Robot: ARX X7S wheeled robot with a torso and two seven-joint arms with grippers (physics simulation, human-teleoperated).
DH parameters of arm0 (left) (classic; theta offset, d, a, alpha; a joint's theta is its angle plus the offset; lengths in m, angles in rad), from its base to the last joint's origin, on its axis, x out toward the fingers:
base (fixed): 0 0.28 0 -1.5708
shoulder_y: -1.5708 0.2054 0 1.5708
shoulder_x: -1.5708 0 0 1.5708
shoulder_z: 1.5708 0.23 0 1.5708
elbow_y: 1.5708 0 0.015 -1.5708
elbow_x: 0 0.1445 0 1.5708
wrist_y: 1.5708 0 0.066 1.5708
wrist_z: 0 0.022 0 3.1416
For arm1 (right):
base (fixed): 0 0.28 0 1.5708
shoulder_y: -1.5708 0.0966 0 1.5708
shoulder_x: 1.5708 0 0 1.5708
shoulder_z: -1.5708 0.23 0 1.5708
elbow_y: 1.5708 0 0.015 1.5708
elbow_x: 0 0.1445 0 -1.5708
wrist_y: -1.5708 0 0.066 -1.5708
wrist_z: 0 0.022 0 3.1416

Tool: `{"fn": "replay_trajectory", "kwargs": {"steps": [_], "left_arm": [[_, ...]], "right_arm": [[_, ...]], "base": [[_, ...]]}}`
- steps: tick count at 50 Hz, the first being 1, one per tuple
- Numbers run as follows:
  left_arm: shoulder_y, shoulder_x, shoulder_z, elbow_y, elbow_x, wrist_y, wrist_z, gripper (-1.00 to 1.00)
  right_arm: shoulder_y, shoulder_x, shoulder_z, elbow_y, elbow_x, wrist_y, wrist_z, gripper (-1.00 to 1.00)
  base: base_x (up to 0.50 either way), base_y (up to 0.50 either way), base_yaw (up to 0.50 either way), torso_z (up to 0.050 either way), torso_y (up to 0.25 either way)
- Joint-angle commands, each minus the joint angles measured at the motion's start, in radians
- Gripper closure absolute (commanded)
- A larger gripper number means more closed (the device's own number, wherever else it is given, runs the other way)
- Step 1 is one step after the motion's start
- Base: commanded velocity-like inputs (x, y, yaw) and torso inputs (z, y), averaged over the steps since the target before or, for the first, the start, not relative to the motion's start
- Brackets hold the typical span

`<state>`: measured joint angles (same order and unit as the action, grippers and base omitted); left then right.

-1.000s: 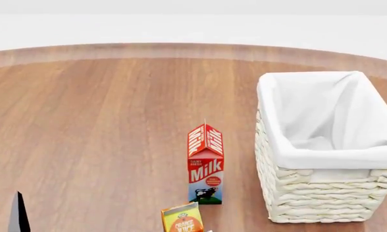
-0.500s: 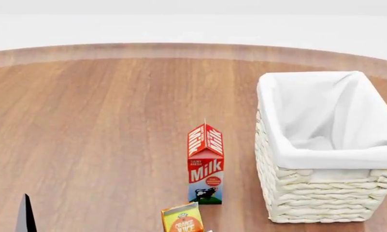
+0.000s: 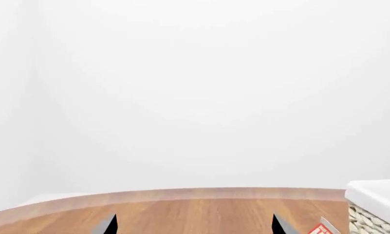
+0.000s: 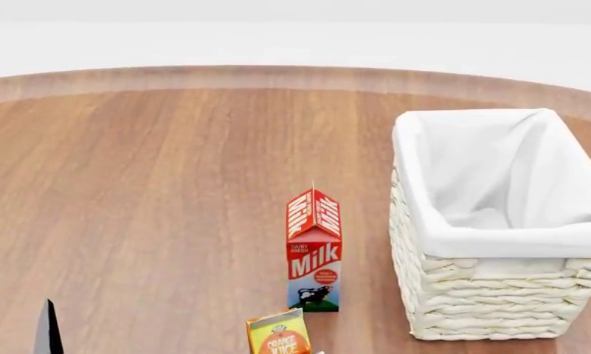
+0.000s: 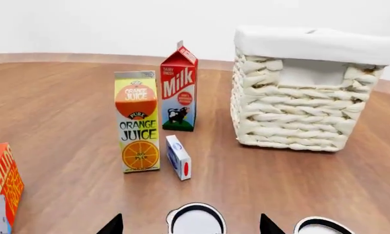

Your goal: Pick up the tomato sauce, and put it in the basket.

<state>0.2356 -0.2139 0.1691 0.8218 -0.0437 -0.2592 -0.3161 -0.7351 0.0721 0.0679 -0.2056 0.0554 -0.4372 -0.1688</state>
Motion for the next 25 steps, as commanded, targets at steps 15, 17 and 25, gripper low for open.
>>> {"fn": "replay_trajectory", "kwargs": {"steps": [15, 17, 25], "left_arm": [[-0.007, -0.013, 0.018, -0.014, -0.004, -0.001, -0.016, -1.00], [-0.007, -0.014, 0.018, -0.014, -0.005, -0.002, -0.017, -1.00], [-0.009, -0.019, 0.022, -0.014, -0.009, -0.004, -0.022, -1.00]], "right_arm": [[0.082, 0.023, -0.059, 0.157, 0.027, -0.018, 0.034, -1.00], [0.093, 0.023, -0.057, 0.171, 0.024, -0.013, 0.045, -1.00], [0.126, 0.028, -0.051, 0.208, 0.035, 0.037, 0.080, -1.00]], "base": [[0.00, 0.00, 0.00, 0.000, 0.000], [0.00, 0.00, 0.00, 0.000, 0.000], [0.00, 0.00, 0.00, 0.000, 0.000]]}}
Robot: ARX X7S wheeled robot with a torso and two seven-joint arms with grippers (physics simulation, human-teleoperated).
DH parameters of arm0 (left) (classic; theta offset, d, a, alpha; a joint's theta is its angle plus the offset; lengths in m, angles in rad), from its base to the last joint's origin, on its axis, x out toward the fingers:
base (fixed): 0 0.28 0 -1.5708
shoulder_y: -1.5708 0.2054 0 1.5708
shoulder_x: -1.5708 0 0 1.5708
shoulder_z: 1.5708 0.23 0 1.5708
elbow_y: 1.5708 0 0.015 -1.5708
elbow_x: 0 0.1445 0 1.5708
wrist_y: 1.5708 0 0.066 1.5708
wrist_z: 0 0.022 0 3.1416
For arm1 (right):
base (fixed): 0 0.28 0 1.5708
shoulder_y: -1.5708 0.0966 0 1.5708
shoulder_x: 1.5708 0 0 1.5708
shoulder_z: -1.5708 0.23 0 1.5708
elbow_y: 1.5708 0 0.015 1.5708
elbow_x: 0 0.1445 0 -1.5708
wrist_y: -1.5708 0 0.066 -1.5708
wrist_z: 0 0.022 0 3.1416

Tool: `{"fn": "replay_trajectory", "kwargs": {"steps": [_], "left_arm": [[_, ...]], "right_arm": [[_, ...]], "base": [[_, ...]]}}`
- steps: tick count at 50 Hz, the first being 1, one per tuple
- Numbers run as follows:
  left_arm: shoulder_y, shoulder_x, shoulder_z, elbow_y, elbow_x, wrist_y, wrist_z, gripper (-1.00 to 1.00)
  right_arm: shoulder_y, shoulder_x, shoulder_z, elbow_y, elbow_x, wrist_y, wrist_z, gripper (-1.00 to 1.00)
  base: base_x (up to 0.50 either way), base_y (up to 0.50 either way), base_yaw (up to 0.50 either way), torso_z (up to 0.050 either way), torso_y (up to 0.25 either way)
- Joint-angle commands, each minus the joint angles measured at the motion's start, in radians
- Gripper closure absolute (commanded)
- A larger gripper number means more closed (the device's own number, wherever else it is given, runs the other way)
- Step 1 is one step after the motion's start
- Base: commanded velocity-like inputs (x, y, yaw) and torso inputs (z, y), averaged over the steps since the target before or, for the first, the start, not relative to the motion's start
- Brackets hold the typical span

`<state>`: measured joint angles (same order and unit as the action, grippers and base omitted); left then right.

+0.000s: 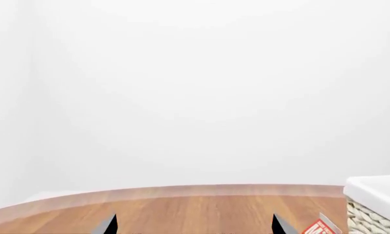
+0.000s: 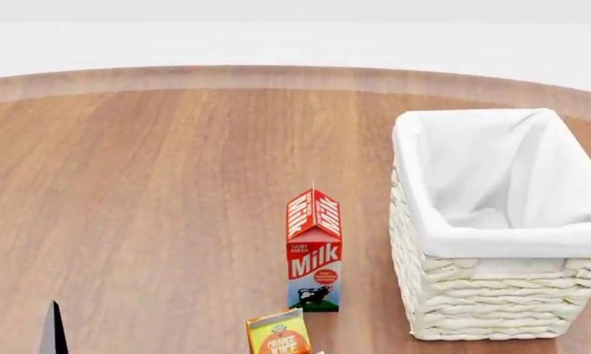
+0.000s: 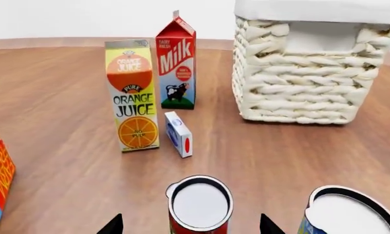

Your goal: Pick up the tomato sauce, and put it in the basket.

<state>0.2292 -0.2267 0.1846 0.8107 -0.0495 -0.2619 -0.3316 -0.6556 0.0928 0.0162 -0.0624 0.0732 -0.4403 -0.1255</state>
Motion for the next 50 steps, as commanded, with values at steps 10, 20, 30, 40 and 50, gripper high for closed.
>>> {"fn": "replay_trajectory", "kwargs": {"steps": [10, 20, 30, 40, 50], "left_arm": [[-0.005, -0.015, 0.009, -0.003, -0.011, -0.001, -0.017, -1.00], [-0.009, -0.024, 0.014, -0.006, -0.018, -0.002, -0.027, -1.00], [-0.009, -0.033, 0.024, -0.005, -0.021, 0.000, -0.037, -1.00], [-0.011, -0.040, 0.029, -0.008, -0.027, 0.003, -0.045, -1.00], [-0.013, -0.047, 0.035, -0.011, -0.033, 0.004, -0.052, -1.00]], "right_arm": [[0.086, 0.019, -0.008, 0.069, 0.025, 0.085, 0.059, -1.00], [0.139, 0.029, -0.026, 0.090, 0.025, 0.119, 0.070, -1.00], [0.164, 0.034, -0.044, 0.038, 0.023, 0.200, 0.095, -1.00], [0.206, 0.038, -0.063, 0.091, 0.017, 0.231, 0.108, -1.00], [0.237, 0.045, -0.080, 0.121, 0.004, 0.296, 0.128, -1.00]], "base": [[0.00, 0.00, 0.00, 0.000, 0.000], [0.00, 0.00, 0.00, 0.000, 0.000], [0.00, 0.00, 0.00, 0.000, 0.000], [0.00, 0.00, 0.00, 0.000, 0.000], [0.00, 0.00, 0.00, 0.000, 0.000]]}}
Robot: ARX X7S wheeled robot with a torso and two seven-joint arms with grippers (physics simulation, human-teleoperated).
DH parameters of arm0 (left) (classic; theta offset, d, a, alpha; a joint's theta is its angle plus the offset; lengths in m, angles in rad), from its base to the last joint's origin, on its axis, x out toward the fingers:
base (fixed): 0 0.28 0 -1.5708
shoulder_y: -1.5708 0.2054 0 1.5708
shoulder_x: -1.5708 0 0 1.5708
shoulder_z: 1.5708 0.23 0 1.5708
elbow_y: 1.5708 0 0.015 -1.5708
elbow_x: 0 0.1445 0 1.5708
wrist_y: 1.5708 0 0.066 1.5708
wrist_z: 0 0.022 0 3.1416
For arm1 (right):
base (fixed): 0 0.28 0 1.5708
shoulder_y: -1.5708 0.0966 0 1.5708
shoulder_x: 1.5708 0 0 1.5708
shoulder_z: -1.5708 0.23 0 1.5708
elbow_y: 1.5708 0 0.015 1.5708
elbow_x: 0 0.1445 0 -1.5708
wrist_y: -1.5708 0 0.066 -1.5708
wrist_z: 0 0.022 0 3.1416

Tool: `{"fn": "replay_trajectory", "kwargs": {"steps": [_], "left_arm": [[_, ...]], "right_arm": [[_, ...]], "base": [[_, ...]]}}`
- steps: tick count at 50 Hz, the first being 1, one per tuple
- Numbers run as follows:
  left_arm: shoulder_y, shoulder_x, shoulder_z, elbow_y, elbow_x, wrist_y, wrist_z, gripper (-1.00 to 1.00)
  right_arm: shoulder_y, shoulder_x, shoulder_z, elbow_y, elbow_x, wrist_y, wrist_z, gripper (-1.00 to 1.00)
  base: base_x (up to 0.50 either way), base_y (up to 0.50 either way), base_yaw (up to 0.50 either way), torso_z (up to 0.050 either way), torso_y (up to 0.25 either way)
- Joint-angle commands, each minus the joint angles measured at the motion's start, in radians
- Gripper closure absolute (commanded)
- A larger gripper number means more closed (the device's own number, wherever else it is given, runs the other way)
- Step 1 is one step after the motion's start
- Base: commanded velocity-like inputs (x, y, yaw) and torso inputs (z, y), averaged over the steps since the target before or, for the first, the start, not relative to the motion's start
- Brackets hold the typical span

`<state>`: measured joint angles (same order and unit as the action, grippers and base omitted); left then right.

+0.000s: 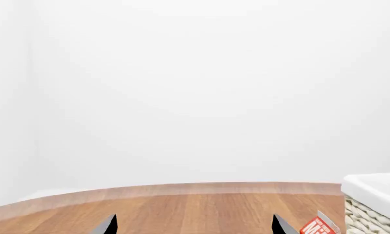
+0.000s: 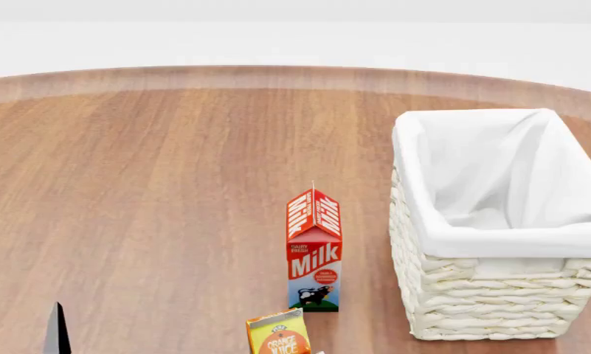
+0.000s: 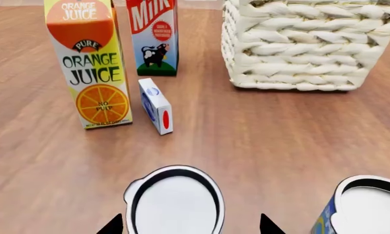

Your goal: Pick up the tomato sauce, and put it in the basket.

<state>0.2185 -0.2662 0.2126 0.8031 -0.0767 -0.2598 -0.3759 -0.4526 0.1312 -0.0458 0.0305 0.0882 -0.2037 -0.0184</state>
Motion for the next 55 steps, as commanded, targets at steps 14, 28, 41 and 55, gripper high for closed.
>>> {"fn": "replay_trajectory", "kwargs": {"steps": [14, 28, 41, 55], "left_arm": [[-0.002, -0.018, 0.012, -0.002, -0.012, 0.003, -0.018, -1.00], [-0.008, -0.024, 0.015, 0.000, -0.023, -0.002, -0.029, -1.00], [-0.012, -0.031, 0.022, -0.006, -0.026, -0.001, -0.037, -1.00], [-0.017, -0.037, 0.024, -0.014, -0.039, -0.001, -0.043, -1.00]], "right_arm": [[0.042, 0.018, -0.046, 0.039, -0.043, 0.074, 0.046, 1.00], [-0.044, 0.046, -0.035, -0.177, -0.027, 0.049, 0.067, 1.00], [-0.136, 0.101, 0.052, -0.638, 0.051, 0.113, 0.117, 1.00], [0.066, 0.161, 0.106, -0.827, 0.106, 0.343, 0.176, 1.00]], "base": [[0.00, 0.00, 0.00, 0.000, 0.000], [0.00, 0.00, 0.00, 0.000, 0.000], [0.00, 0.00, 0.00, 0.000, 0.000], [0.00, 0.00, 0.00, 0.000, 0.001]]}}
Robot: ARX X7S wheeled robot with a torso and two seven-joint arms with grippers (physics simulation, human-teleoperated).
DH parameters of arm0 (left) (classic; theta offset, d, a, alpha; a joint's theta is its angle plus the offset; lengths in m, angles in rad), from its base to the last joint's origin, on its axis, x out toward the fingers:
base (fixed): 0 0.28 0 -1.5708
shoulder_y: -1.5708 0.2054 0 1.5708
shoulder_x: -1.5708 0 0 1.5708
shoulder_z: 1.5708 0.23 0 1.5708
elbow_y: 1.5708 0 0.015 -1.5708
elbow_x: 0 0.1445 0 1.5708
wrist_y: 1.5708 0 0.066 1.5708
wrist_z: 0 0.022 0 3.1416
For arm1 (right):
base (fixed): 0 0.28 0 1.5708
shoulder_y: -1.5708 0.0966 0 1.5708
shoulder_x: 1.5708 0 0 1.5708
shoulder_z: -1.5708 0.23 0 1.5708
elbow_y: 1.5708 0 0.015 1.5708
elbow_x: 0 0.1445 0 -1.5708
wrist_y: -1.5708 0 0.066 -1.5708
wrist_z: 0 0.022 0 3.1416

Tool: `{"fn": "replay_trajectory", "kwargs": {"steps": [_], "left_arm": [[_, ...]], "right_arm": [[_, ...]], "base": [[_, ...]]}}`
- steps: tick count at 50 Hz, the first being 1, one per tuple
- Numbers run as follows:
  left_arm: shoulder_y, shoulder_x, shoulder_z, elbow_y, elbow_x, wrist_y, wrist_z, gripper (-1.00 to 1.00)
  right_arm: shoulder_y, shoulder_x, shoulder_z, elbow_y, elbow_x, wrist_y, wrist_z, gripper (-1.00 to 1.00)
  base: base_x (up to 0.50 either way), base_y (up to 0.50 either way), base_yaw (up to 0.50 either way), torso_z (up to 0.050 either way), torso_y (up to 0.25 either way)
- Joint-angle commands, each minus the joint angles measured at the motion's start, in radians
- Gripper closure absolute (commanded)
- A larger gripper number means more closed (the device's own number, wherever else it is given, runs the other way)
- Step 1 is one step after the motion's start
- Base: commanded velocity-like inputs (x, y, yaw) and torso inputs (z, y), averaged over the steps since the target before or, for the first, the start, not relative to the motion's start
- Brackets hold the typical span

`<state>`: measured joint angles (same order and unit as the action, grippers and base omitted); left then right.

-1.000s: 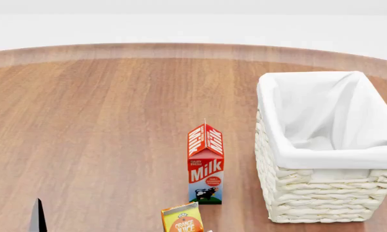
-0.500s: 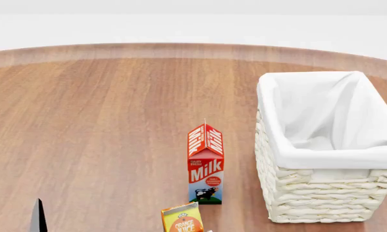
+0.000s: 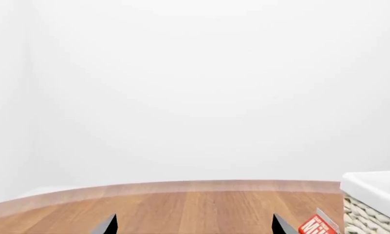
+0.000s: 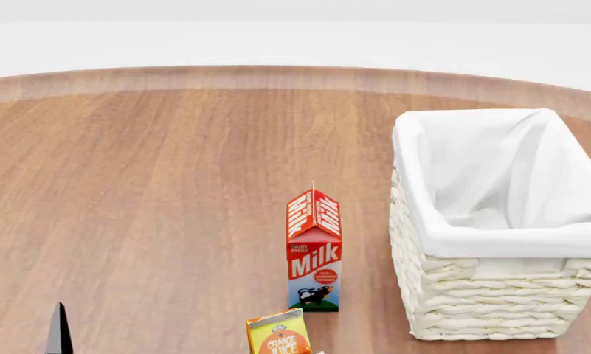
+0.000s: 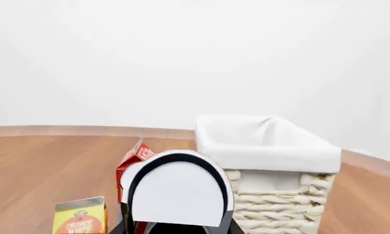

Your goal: Pick up the tomato sauce, and put it in the basket.

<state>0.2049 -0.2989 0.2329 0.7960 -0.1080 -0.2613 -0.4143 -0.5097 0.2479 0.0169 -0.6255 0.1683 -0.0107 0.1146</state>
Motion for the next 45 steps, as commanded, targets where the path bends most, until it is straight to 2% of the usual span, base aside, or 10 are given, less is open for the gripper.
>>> {"fn": "replay_trajectory", "kwargs": {"steps": [1, 15, 28, 32, 36, 45], "left_arm": [[-0.004, -0.005, 0.006, -0.008, -0.006, 0.001, -0.005, -1.00], [-0.004, -0.013, 0.003, -0.008, -0.016, 0.004, -0.013, -1.00], [-0.015, -0.018, 0.000, -0.018, -0.026, 0.003, -0.020, -1.00], [-0.017, -0.020, -0.001, -0.018, -0.029, 0.001, -0.022, -1.00], [-0.021, -0.021, 0.000, -0.021, -0.030, 0.000, -0.024, -1.00], [-0.025, -0.025, 0.001, -0.025, -0.035, 0.000, -0.028, -1.00]], "right_arm": [[0.141, 0.048, 0.045, -0.175, 0.031, 0.170, 0.048, 1.00], [0.451, 0.106, 0.058, -0.250, 0.086, 0.436, 0.093, 1.00], [0.904, 0.149, 0.068, -0.153, 0.177, 0.693, 0.128, 1.00], [1.031, 0.141, 0.047, -0.047, 0.188, 0.713, 0.116, 1.00], [1.136, 0.127, -0.002, 0.111, 0.150, 0.627, 0.083, 1.00], [1.336, 0.099, -0.086, 0.426, 0.095, 0.587, 0.053, 1.00]], "base": [[0.00, 0.00, 0.00, 0.000, 0.000], [0.00, 0.00, 0.00, 0.000, 0.000], [0.00, 0.00, 0.00, 0.000, 0.000], [0.00, 0.00, 0.00, 0.000, 0.000], [0.00, 0.00, 0.00, 0.000, 0.000], [0.00, 0.00, 0.00, 0.000, 0.000]]}}
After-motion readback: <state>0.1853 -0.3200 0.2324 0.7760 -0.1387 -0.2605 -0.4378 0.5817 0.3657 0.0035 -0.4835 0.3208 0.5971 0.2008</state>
